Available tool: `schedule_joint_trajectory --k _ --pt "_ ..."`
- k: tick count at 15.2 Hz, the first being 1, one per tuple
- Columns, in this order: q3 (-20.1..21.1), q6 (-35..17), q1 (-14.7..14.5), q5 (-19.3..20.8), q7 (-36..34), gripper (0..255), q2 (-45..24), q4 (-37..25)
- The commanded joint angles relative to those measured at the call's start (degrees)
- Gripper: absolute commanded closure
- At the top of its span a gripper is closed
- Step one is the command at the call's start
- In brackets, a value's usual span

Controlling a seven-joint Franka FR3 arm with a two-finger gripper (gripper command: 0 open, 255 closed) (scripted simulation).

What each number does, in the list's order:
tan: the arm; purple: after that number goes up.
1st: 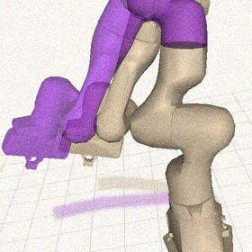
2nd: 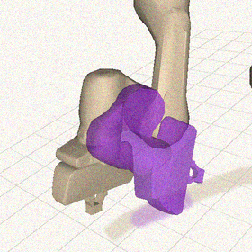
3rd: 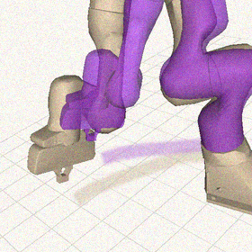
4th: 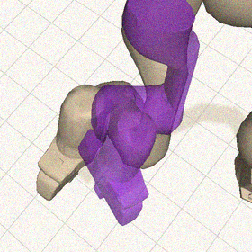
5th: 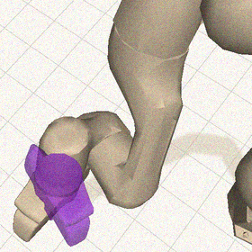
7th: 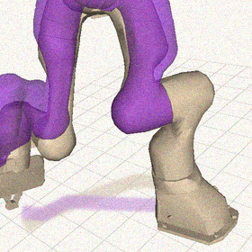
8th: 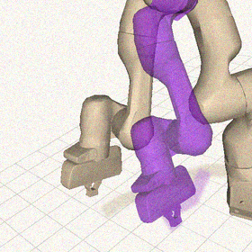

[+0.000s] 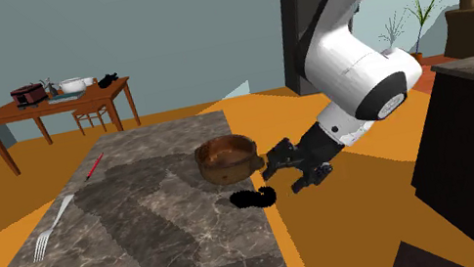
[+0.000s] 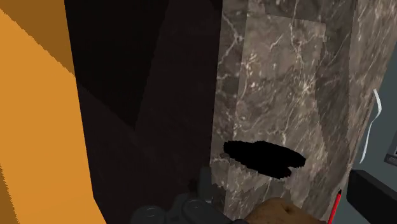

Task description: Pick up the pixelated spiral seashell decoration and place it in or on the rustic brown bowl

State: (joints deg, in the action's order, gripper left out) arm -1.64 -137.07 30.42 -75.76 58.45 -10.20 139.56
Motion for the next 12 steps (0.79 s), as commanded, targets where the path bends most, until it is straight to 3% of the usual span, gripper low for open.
schedule_joint_trajectory --k 1,8,12 --pt "-1.1 8.6 4.5 -10.2 15.0 0 -3.0 0.7" --pt "1.2 6.2 2.4 -15.4 17.3 0 -7.9 -2.3" --pt "1.2 6.2 2.4 -15.4 17.3 0 -7.9 -2.3"
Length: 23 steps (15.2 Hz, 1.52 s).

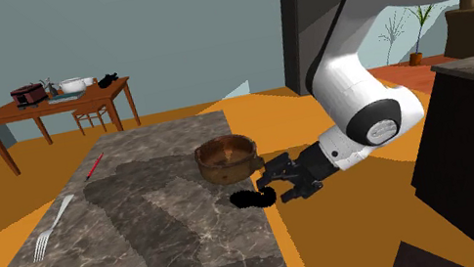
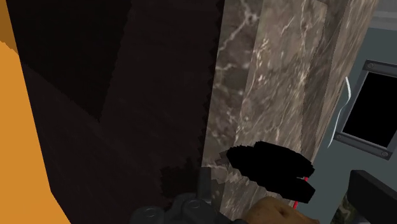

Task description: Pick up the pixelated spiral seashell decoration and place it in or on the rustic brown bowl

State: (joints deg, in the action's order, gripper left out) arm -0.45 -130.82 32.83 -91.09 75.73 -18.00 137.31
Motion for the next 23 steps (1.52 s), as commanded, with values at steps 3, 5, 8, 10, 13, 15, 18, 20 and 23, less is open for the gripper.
schedule_joint_trajectory --k 3,5,8,10,13,15,18,20,23 --pt "0.0 0.0 0.0 -0.1 0.1 0 -0.1 0.0" --pt "0.0 0.0 0.0 -0.1 0.1 255 -0.1 0.0" --pt "0.0 0.0 0.0 -0.1 0.1 255 -0.1 0.0" --pt "0.0 0.0 0.0 -0.1 0.1 255 -0.1 0.0" --pt "0.0 0.0 0.0 -0.1 0.1 255 -0.1 0.0" --pt "0.0 0.0 -0.1 0.4 -0.7 255 0.8 0.3" --pt "-0.1 0.0 -0.2 1.8 -2.9 255 3.2 1.1" --pt "-0.2 0.0 -0.2 2.8 -4.4 255 4.9 1.5" --pt "-0.3 0.1 -0.3 4.4 -6.7 255 7.3 2.2"
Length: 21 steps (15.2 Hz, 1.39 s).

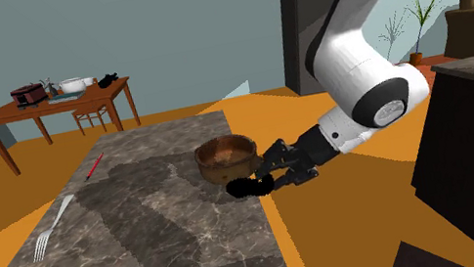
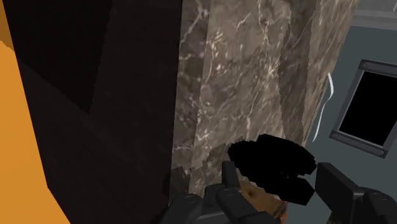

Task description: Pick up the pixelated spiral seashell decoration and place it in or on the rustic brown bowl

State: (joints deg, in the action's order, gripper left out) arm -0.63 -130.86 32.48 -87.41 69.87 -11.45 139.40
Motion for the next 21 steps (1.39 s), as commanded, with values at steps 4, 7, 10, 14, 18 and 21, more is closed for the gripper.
schedule_joint_trajectory --k 4,7,10,14,18,21 --pt "-0.2 0.3 0.0 2.9 -4.1 255 3.9 0.8" --pt "-0.3 0.5 -0.1 4.5 -6.5 255 6.2 1.2" --pt "-0.4 0.8 -0.1 6.2 -9.0 255 8.4 1.5" --pt "-0.5 1.3 0.0 8.4 -12.3 255 11.2 1.7" --pt "-0.6 1.9 0.1 10.7 -15.6 255 13.9 1.8" --pt "-0.5 2.2 0.0 11.7 -17.5 255 13.0 -0.6"
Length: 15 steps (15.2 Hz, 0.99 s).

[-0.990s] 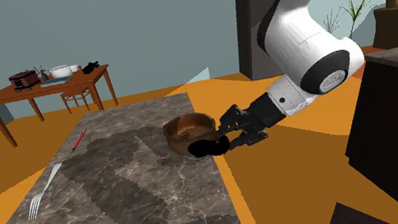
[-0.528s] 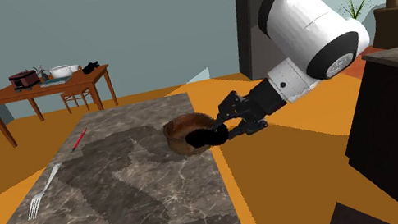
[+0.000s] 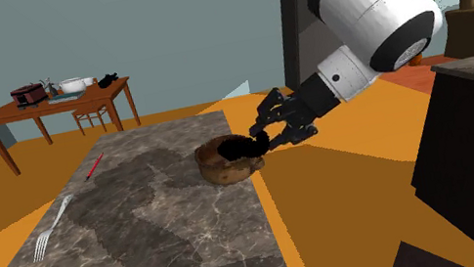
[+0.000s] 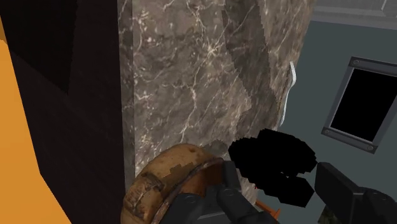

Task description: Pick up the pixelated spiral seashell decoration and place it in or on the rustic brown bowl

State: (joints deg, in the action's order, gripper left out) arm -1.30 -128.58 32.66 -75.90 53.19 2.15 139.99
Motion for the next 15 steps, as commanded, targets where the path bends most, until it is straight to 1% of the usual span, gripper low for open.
schedule_joint_trajectory --k 1,9,10,11,15 --pt "0.3 0.0 -0.3 0.5 -1.5 255 -2.5 -3.6" --pt "0.6 1.0 -0.9 4.1 -8.6 255 -17.1 -23.8" --pt "0.6 0.9 -0.7 3.6 -7.6 255 -14.9 -20.9" --pt "0.6 0.9 -0.7 3.6 -7.6 0 -14.9 -20.9" --pt "1.5 -0.7 -0.9 -0.8 -1.6 0 -17.4 -17.5"
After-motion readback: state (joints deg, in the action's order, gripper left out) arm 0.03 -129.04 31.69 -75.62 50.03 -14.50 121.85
